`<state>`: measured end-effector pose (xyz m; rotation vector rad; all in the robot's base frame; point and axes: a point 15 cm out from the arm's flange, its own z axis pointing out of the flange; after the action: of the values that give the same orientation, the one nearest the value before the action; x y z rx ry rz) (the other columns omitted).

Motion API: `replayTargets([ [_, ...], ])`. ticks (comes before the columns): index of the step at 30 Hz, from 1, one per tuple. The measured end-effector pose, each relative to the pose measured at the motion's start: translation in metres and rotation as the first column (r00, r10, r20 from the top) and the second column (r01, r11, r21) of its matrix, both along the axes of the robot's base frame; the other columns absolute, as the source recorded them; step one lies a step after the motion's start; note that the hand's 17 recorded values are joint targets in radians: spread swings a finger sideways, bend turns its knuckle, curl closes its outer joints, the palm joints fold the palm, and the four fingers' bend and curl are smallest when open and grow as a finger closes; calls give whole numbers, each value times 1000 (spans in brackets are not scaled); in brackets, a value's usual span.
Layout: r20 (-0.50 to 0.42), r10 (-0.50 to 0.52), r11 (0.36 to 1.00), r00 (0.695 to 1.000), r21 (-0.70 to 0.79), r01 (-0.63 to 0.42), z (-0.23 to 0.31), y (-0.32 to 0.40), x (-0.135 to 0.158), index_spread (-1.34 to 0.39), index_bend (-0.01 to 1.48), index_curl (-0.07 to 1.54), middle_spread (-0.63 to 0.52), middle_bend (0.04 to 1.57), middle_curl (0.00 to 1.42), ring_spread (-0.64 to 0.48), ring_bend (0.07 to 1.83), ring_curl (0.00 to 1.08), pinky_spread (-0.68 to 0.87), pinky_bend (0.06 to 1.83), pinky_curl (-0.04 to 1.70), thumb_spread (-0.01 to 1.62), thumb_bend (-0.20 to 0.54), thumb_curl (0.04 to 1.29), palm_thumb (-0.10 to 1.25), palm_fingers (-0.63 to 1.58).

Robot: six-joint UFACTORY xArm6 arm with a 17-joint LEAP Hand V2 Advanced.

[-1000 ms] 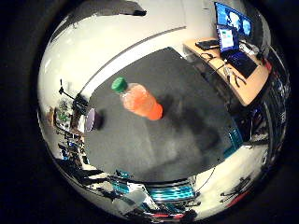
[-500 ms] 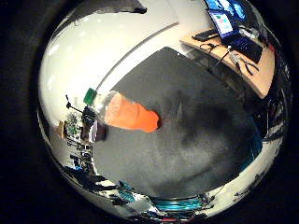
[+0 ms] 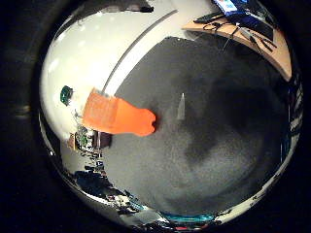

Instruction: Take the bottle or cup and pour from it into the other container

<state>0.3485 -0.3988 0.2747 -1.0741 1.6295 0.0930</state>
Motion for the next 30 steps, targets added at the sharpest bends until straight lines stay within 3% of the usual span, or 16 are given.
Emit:
replayTargets([
  [5,-18,12,1000,1000,28,-11,-22,3,4,-216,164,299,-3,378,370,110,562,202,434,783,-4,1097,-21,333,539,221],
  [23,-33,131,991,991,-6,-131,-58,47,59,-223,165,297,-3,367,368,119,563,205,425,791,-5,1082,-23,351,578,217],
  [30,-45,184,983,982,2,-184,-62,69,65,-224,172,298,-35,391,376,82,642,216,373,814,-10,1061,-19,363,624,333],
])
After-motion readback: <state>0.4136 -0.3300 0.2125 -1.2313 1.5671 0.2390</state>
